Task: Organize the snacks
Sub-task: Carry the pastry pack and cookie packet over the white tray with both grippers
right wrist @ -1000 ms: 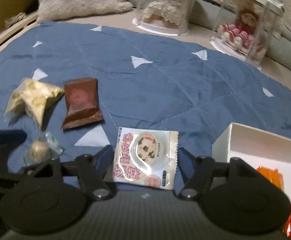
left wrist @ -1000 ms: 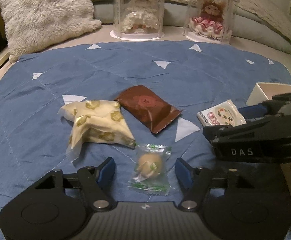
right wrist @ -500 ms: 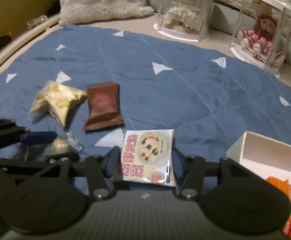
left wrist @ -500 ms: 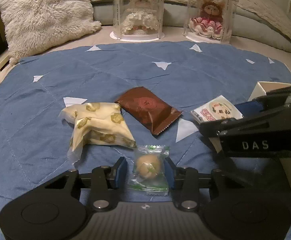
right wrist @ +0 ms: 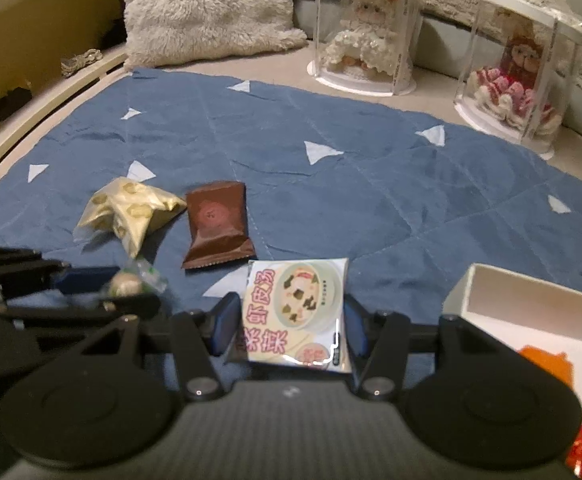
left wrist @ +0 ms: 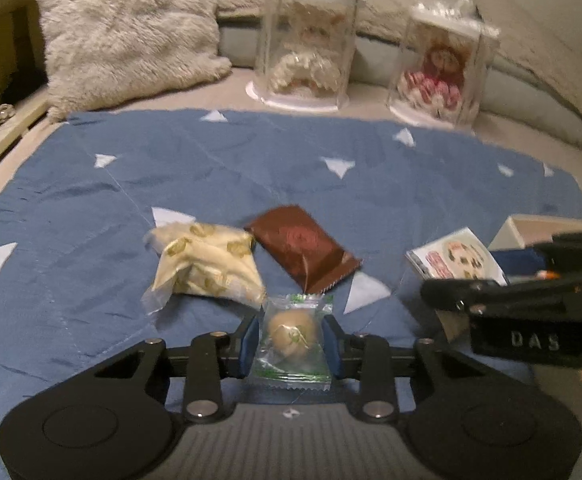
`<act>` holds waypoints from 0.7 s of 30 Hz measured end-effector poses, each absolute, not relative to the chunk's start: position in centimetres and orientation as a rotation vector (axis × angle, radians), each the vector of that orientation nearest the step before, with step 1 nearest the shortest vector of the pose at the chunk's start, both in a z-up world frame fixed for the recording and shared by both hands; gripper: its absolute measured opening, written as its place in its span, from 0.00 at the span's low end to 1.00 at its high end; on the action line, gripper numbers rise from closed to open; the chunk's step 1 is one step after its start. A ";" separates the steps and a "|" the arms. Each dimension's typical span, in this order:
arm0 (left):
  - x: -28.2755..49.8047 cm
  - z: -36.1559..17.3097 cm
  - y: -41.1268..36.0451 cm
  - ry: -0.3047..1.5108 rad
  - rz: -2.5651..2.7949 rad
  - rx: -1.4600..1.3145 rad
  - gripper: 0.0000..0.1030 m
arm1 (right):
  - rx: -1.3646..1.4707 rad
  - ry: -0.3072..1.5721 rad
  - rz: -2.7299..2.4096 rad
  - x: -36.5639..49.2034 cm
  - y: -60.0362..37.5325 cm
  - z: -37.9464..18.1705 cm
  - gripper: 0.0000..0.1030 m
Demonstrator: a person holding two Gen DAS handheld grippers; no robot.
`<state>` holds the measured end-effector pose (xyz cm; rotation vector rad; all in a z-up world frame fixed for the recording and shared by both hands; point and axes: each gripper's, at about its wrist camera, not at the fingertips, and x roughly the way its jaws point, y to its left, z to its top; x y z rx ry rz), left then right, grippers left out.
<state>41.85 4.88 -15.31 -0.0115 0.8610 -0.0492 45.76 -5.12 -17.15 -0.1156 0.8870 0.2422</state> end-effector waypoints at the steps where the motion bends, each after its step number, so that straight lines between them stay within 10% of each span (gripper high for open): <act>1: 41.7 -14.8 4.7 0.852 -0.046 -0.013 0.35 | -0.113 0.880 0.241 45.5 -5.3 -16.7 0.58; 21: 38.5 -8.4 -2.3 0.753 -0.059 -0.011 0.35 | -0.061 0.773 0.152 39.4 -14.3 -10.1 0.58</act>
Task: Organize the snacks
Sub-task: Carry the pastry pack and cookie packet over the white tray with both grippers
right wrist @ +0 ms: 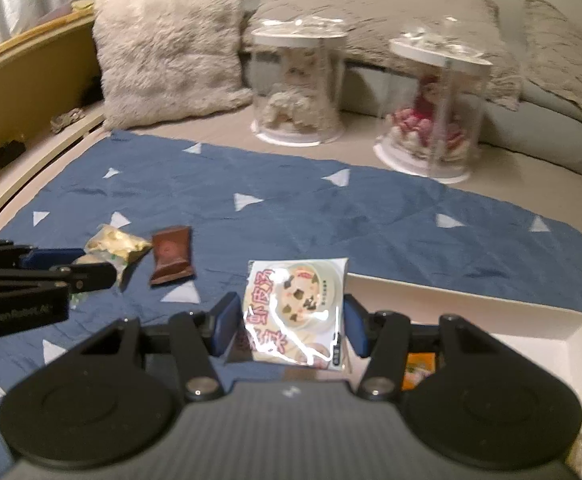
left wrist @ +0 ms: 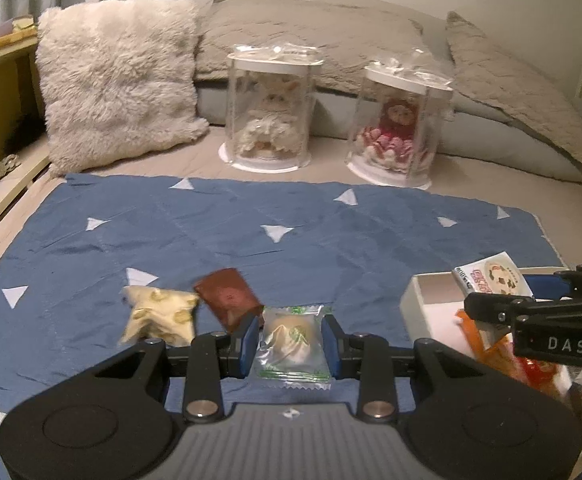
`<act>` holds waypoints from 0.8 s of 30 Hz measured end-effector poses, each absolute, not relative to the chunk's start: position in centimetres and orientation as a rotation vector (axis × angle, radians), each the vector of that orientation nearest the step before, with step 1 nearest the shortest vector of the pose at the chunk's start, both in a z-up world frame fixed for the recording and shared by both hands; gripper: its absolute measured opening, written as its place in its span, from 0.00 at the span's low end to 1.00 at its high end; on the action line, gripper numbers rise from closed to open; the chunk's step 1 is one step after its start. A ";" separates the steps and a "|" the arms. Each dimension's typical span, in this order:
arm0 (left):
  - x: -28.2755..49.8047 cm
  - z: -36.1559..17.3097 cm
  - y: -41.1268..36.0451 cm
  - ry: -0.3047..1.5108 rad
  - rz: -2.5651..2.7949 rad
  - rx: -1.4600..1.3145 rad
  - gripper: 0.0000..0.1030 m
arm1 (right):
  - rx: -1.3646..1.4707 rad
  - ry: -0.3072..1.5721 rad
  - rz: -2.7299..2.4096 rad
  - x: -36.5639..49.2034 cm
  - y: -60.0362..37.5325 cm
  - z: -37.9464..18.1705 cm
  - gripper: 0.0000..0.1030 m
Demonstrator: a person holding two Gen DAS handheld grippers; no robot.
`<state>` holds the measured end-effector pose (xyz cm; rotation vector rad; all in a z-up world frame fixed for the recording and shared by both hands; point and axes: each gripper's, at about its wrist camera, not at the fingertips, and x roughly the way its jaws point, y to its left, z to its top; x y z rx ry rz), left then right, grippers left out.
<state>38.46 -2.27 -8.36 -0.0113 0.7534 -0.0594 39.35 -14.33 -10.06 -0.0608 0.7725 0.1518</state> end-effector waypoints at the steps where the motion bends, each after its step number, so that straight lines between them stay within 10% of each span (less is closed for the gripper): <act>1: 38.4 -8.2 -2.7 0.752 -0.063 -0.008 0.35 | -0.053 0.768 0.146 39.1 -15.1 -9.9 0.58; 24: 40.6 -9.8 -19.6 0.767 -0.246 0.031 0.35 | 0.108 0.743 -0.045 34.9 -33.1 -10.8 0.59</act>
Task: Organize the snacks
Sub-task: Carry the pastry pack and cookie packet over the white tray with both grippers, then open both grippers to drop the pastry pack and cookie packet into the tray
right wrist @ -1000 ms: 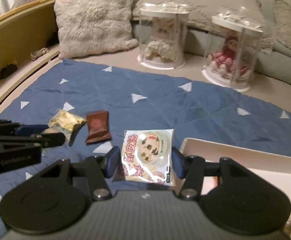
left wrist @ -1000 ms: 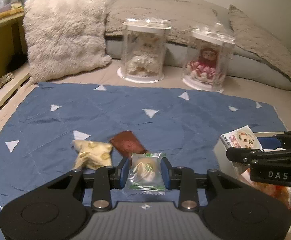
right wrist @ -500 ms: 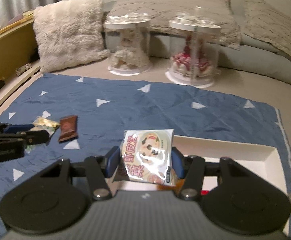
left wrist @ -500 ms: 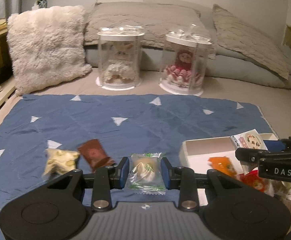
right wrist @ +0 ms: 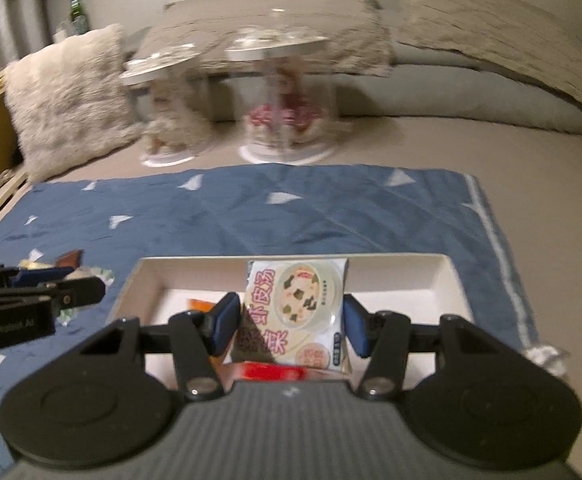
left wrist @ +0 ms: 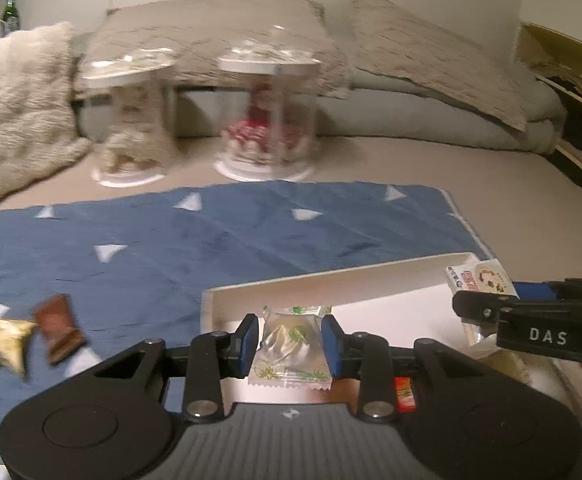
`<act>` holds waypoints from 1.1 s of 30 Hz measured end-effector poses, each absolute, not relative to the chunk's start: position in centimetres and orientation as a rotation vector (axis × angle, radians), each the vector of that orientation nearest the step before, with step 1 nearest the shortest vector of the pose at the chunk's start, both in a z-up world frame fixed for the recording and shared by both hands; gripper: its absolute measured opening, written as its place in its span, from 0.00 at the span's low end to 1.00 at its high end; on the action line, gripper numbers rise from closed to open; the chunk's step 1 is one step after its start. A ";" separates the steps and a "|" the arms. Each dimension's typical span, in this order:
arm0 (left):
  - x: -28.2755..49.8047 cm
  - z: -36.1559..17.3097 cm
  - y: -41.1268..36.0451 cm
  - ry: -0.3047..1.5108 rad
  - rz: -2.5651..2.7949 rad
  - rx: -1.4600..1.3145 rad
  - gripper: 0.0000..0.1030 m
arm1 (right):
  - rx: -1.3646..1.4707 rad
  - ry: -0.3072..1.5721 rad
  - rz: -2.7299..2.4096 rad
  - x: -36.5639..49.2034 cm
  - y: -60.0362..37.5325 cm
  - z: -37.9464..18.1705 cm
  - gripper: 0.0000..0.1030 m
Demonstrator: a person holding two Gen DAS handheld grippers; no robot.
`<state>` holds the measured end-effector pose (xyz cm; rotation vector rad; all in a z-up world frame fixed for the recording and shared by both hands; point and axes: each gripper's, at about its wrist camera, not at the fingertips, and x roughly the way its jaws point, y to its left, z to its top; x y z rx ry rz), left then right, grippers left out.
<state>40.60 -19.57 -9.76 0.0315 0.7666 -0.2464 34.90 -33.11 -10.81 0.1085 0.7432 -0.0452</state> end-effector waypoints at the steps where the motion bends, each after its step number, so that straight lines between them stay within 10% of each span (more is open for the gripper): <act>1: 40.8 -10.1 -20.2 0.772 -0.258 0.025 0.35 | 0.116 0.745 -0.059 34.8 -33.9 -11.0 0.59; 20: 45.1 -14.8 -25.0 0.813 -0.313 -0.079 0.36 | 0.148 0.749 -0.149 35.2 -39.8 -14.3 0.61; 24: 45.6 -15.0 -24.8 0.833 -0.327 -0.062 0.64 | 0.157 0.683 -0.136 35.2 -39.6 -14.1 0.76; 33: 44.8 -14.8 -24.5 0.860 -0.323 0.008 0.64 | 0.144 0.765 -0.142 35.7 -39.4 -14.5 0.77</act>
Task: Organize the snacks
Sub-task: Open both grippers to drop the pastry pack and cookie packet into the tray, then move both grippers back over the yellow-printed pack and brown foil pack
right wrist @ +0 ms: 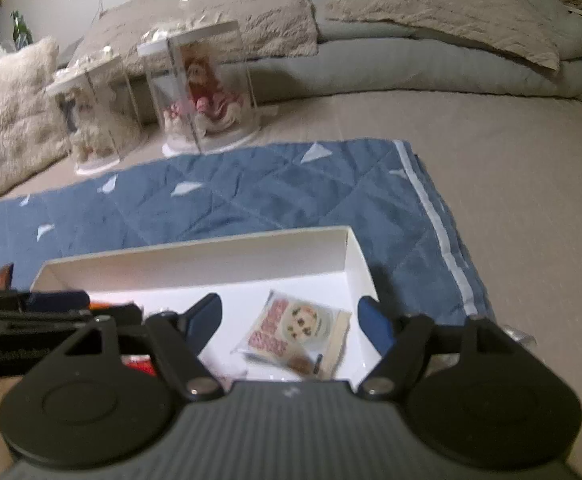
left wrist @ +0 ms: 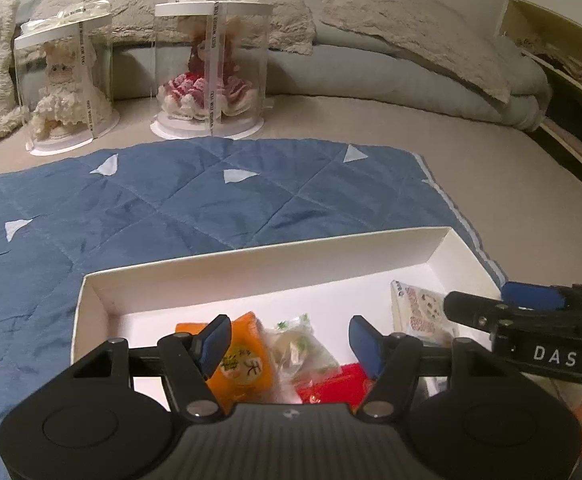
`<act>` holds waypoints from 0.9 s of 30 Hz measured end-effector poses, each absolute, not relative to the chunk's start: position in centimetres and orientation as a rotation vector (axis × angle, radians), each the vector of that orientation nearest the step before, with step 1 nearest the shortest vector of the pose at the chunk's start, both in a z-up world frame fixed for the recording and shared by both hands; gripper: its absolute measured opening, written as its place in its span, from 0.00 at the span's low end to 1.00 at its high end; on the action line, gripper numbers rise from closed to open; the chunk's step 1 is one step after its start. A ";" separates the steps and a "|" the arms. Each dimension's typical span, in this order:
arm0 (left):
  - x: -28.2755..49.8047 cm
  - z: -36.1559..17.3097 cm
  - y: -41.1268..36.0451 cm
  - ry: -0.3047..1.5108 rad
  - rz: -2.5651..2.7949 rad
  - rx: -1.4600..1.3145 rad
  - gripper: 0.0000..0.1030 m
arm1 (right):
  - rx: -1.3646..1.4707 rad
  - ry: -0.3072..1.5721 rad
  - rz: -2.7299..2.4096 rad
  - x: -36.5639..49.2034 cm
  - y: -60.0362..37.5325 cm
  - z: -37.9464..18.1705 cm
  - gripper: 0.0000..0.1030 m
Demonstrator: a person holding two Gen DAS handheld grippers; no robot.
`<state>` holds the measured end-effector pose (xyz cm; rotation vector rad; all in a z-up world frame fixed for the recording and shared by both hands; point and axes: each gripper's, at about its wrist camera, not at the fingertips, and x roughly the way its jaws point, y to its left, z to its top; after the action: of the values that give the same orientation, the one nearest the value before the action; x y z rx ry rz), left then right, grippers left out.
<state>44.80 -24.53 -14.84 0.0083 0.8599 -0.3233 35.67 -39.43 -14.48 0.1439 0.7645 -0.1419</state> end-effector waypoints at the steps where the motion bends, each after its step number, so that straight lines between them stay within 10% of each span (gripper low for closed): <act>1: 44.7 -14.8 -24.5 0.863 -0.321 0.009 0.65 | 0.141 0.770 -0.143 35.6 -39.4 -14.5 0.77; 27: 41.4 -12.8 -22.2 0.921 -0.283 -0.016 1.00 | 0.110 0.824 -0.206 31.1 -39.9 -13.0 1.00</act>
<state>41.44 -22.23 -12.80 -0.0160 0.9209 -0.2831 31.11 -39.89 -13.01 0.1102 0.8239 -0.2062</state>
